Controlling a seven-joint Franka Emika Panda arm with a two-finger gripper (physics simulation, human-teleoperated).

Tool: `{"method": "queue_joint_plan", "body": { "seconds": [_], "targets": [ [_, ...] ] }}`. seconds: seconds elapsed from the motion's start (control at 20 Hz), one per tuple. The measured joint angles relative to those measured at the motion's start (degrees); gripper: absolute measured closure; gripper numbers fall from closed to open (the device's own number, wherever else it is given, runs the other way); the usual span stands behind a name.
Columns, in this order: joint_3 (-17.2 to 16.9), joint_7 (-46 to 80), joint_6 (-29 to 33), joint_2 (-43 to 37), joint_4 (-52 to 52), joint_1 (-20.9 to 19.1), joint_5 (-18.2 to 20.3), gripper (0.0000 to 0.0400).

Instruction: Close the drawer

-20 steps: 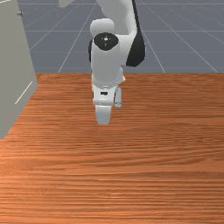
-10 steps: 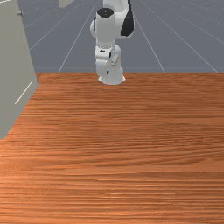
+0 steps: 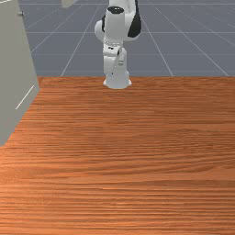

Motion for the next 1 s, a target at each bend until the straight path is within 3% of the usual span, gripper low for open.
{"method": "queue_joint_plan", "body": {
  "seconds": [0.05, 0.1, 0.15, 0.2, 0.25, 0.4, 0.55, 0.7, 0.9, 1.0],
  "targets": [
    [-4.4, -6.6, -12.6, -20.7, 0.0, -4.1, 0.5, 0.04],
    [-6.1, -9.6, -25.8, -37.9, 0.0, -7.4, 0.4, 0.04],
    [-0.3, -9.9, -36.8, -52.6, 0.0, -3.6, -1.1, 0.04],
    [-12.3, -14.7, -49.2, -63.0, 1.2, -13.7, -3.0, 0.04],
    [-11.0, -16.6, -53.0, -63.0, 1.2, -14.0, -3.3, 0.0398],
    [-12.0, -20.8, -63.4, -63.0, 5.2, -16.7, -5.8, 0.04],
    [-15.6, -25.2, -63.8, -61.7, 6.2, -16.0, -9.7, 0.04],
    [-22.4, -29.7, -60.7, -57.2, 8.5, -15.6, -16.4, 0.04],
    [-35.4, -40.0, -55.3, -47.3, 16.3, -11.6, -28.1, 0.04],
    [-40.8, -42.6, -52.4, -41.9, 21.1, -9.1, -32.0, 0.04]
  ]
}}
